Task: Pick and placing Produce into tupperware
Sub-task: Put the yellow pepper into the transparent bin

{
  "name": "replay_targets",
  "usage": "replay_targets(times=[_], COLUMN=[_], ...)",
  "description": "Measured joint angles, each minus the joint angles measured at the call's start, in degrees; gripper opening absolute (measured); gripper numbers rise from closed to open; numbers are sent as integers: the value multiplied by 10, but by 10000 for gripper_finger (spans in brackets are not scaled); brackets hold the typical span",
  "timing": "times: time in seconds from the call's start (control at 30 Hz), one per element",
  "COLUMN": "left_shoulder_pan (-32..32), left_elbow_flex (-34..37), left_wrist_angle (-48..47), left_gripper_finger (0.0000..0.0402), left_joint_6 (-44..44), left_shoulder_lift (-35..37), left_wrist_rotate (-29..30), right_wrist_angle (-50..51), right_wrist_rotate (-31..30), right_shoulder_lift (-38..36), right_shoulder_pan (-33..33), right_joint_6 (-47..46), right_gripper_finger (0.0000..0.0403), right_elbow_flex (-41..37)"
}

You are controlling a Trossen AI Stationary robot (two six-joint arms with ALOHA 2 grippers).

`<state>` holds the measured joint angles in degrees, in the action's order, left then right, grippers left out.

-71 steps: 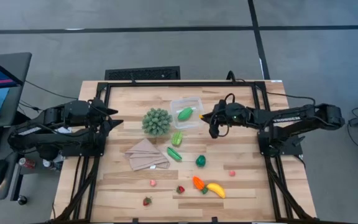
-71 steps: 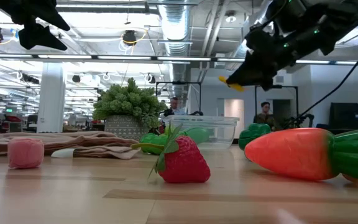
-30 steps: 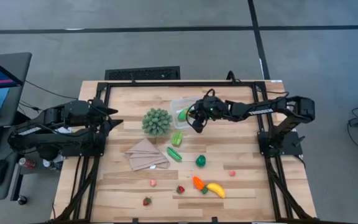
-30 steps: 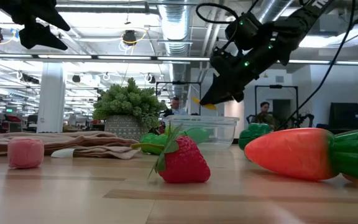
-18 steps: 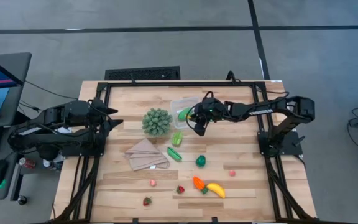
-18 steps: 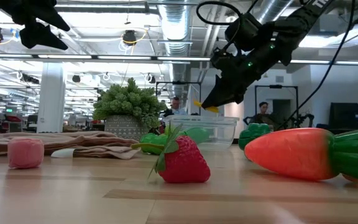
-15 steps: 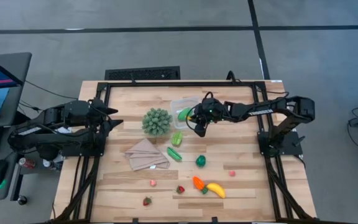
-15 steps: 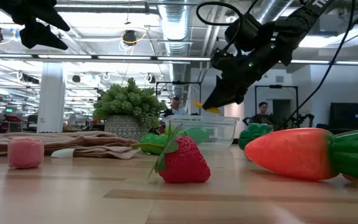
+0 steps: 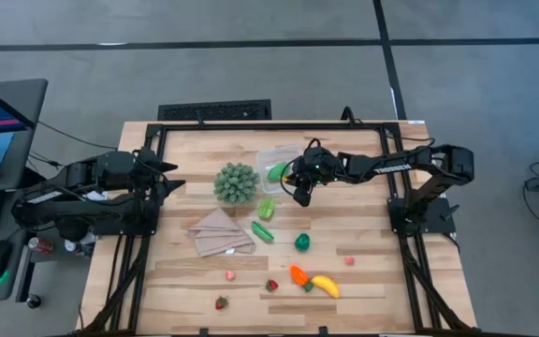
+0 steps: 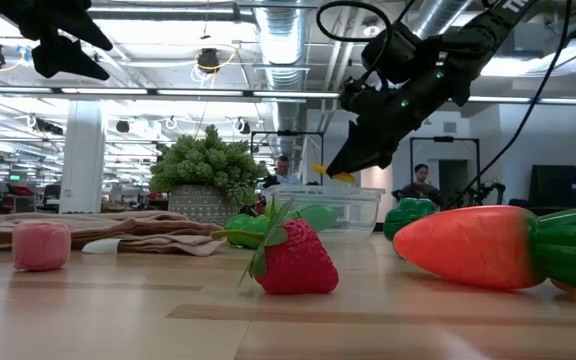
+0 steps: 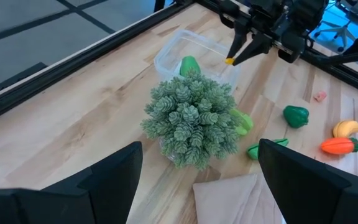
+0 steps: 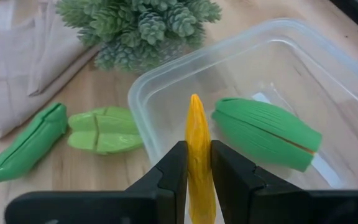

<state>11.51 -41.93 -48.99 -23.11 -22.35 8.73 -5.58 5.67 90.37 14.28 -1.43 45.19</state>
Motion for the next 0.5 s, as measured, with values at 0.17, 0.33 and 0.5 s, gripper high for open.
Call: replay_targets(times=[0.17,0.33,0.5], left_shoulder_pan=[0,0,0], left_elbow_flex=[0,0,0], left_wrist_angle=[0,0,0], left_gripper_finger=[310,310,310], left_joint_6=[0,0,0], left_shoulder_lift=[0,0,0], left_wrist_rotate=[6,7,7], right_wrist_angle=[0,0,0], right_wrist_rotate=[1,0,0], right_shoulder_lift=[0,0,0], right_shoulder_pan=[0,0,0], right_joint_6=[0,0,4], right_gripper_finger=[64,64,64], right_elbow_flex=[0,0,0])
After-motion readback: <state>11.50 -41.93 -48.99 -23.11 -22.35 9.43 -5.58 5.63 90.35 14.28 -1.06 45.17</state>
